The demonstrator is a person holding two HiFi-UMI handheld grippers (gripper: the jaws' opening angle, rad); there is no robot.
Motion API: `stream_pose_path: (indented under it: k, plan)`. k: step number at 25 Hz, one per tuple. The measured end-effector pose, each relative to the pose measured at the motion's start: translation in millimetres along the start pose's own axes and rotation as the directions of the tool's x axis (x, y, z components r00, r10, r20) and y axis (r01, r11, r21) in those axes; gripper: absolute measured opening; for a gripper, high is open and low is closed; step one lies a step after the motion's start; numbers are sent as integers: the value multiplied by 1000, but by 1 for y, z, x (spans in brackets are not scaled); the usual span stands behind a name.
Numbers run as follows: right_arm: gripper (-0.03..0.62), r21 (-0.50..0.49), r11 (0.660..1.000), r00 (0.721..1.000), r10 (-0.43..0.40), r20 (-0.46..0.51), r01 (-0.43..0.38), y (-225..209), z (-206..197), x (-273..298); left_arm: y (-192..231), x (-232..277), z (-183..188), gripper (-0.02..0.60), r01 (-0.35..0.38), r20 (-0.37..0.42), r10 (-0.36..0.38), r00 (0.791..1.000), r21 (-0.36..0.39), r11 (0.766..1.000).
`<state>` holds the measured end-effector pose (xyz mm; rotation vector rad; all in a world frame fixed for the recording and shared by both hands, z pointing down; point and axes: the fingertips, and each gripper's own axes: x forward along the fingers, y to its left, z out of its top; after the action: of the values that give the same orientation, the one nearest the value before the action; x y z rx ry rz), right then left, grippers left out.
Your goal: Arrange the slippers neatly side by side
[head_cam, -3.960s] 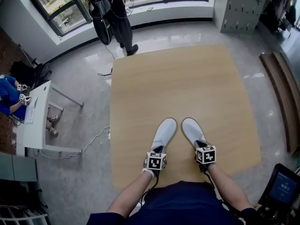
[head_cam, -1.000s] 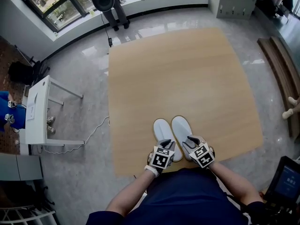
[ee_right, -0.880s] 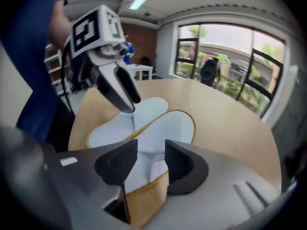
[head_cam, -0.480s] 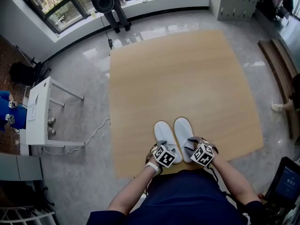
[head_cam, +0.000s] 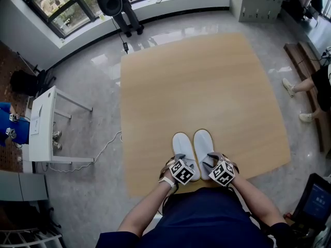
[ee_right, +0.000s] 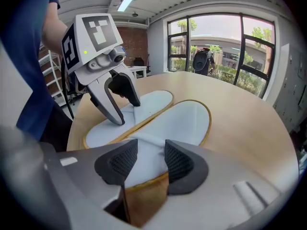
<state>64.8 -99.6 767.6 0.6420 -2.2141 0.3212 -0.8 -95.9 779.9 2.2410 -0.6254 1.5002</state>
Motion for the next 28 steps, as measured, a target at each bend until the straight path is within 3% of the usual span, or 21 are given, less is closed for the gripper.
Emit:
stream_pose_path:
  k: [6, 10, 15, 22, 28]
  plan:
    - [186, 33, 999, 1000, -17, -20, 18, -1, 0, -1, -1, 1, 0, 261, -10, 10, 10, 1000, 39, 999]
    - [186, 119, 989, 996, -78, -47, 83, -4, 3, -1, 4, 0, 3, 261, 7, 8, -7, 1000, 82, 997]
    - [186, 148, 978, 989, -135, -66, 143, -5, 4, 0, 6, 1, 2, 261, 16, 3, -16, 1000, 91, 996]
    - [179, 175, 978, 994, -112, 3, 110, -13, 4, 1, 11, 1, 6, 259, -1, 43, -2, 999, 79, 997]
    - [175, 200, 971, 991, -128, -22, 130, -13, 4, -1, 6, -2, -2, 259, -18, 10, 17, 1000, 169, 985]
